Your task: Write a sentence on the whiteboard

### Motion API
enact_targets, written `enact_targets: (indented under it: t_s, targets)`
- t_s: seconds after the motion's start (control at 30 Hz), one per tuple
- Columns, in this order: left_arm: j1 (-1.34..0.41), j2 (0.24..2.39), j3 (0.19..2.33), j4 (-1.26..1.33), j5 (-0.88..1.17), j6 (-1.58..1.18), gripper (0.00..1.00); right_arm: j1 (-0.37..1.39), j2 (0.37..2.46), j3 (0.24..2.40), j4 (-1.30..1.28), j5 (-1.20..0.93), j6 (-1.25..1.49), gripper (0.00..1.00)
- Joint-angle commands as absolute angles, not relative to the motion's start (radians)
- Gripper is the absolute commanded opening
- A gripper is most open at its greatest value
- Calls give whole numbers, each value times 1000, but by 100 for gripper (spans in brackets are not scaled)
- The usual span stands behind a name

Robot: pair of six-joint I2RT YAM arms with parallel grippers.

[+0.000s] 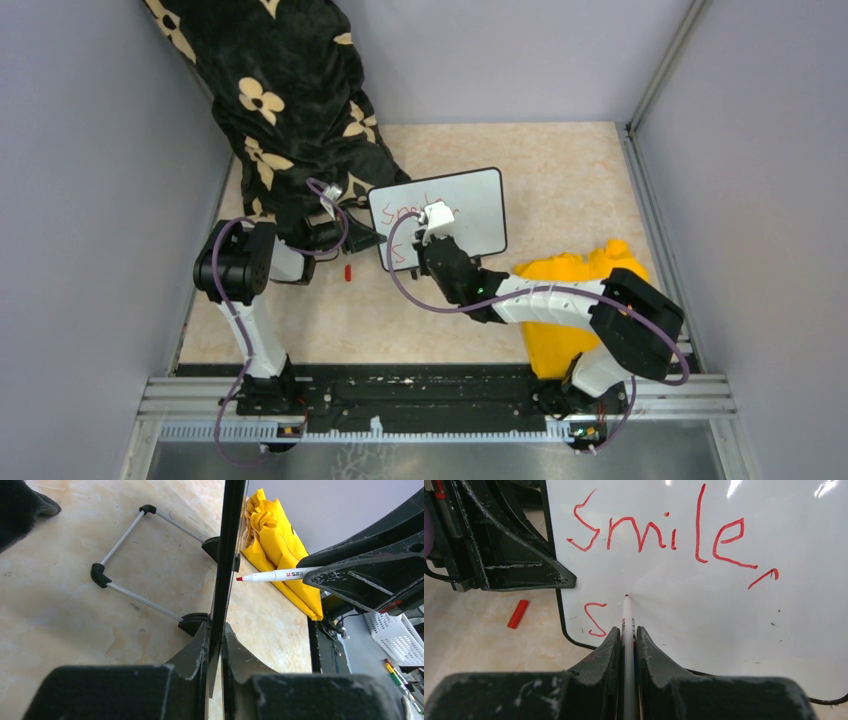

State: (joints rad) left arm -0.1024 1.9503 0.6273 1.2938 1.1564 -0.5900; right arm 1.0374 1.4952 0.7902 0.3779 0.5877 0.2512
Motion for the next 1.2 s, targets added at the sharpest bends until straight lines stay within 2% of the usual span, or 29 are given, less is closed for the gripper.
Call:
enact_targets:
  t_s: [0.0, 1.17]
  targets:
    - [-109, 1968, 627, 1216, 1143, -572, 0, 1034, 1490, 827, 426, 563, 237, 0]
    - [-109, 1969, 629, 1210, 1143, -570, 0, 1034, 1534, 765, 399, 530, 277, 0]
